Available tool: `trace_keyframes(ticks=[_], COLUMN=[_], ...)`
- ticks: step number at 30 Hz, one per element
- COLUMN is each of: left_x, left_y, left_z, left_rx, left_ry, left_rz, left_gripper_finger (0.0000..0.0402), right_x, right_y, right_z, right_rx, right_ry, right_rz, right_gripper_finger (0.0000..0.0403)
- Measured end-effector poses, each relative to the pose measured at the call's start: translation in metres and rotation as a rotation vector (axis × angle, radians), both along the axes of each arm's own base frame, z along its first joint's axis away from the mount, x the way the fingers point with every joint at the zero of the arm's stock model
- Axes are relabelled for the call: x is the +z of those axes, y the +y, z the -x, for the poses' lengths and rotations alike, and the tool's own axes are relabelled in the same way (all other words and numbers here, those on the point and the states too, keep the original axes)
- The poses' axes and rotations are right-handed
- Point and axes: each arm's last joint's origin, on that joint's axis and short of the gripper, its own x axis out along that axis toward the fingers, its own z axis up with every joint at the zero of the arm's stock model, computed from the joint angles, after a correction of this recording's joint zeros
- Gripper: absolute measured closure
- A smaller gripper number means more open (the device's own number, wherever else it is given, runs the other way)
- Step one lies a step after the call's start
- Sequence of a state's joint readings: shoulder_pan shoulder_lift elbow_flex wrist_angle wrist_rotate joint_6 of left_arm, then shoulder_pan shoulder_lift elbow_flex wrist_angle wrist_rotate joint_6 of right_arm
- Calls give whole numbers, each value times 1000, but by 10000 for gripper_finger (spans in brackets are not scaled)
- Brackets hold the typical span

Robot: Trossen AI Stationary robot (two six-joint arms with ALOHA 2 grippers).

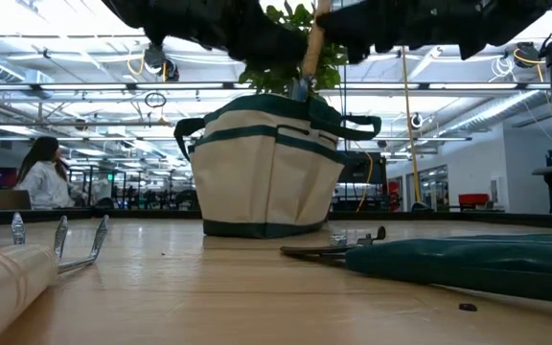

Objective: Pick & Place Garden tools in Gardening bag
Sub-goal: Put the top hand trowel in the gardening bag

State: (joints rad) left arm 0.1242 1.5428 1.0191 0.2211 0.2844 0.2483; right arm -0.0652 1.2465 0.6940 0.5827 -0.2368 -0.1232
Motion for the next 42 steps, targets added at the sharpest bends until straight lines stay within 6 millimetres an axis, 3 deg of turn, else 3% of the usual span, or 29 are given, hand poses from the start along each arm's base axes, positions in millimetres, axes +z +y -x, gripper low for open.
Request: trace_keyframes(ticks=[5,11,18,27,36,42], left_x=[1,-3,-14,-15,-16,-33], left_y=[1,0,-13,-39,-43,-46], left_z=[11,23,29,30,29,19], left_rx=[87,146,33,-150,-76,-96], left_ry=[109,238,373,368,372,407], left_rz=[18,76,85,0,-48,-44], left_gripper_finger=[254,254,254,254,254,254], right_x=[-1,2,6,2,-12,-24], right_y=[0,-1,-1,-1,-1,-2], right_z=[0,0,0,0,-11,-22], right_rx=[-23,-30,-27,-41,-47,-44], right_ry=[31,9,-22,34,68,68], right_rz=[-142,-190,-266,-367,-400,-426], right_gripper_finger=[344,346,346,346,346,345])
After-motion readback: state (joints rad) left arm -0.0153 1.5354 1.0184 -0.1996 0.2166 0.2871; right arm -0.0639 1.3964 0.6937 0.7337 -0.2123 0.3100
